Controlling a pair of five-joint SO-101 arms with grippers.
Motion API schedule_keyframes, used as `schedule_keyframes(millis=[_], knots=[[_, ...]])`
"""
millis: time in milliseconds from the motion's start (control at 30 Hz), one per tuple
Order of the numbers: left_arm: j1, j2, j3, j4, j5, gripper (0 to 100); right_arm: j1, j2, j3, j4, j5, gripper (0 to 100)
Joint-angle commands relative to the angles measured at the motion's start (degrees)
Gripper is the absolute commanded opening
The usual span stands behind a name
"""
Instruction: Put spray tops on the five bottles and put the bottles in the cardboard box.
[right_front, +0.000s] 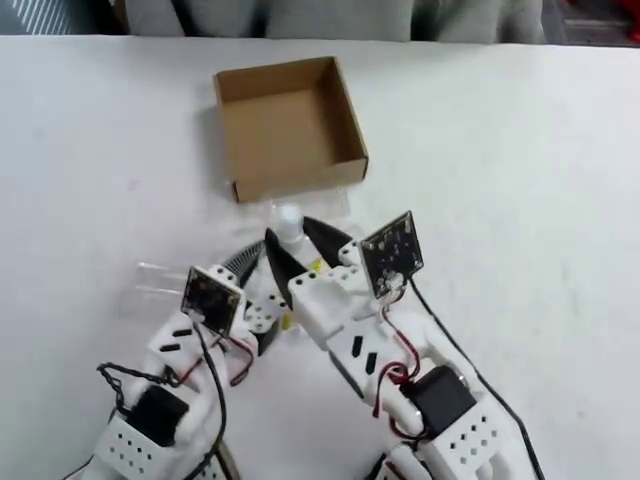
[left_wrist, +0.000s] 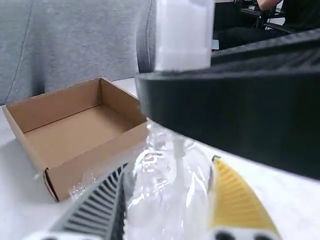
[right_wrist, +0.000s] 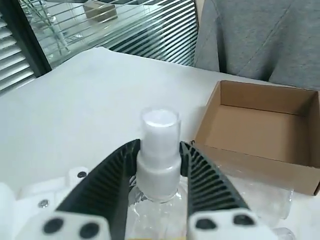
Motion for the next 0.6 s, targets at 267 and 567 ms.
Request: schedule_keyframes(millis=[267,567], knots=[[-0.2,-1.3,-0.2,-0.3,-0.4,2,0.1,-4.8,3.1,0.0,-0.4,2.2],[0.0,-1.3,-0.2,-0.3,-0.4,2,0.1,-0.8,3.3,-4.6,-0.5,2.2]])
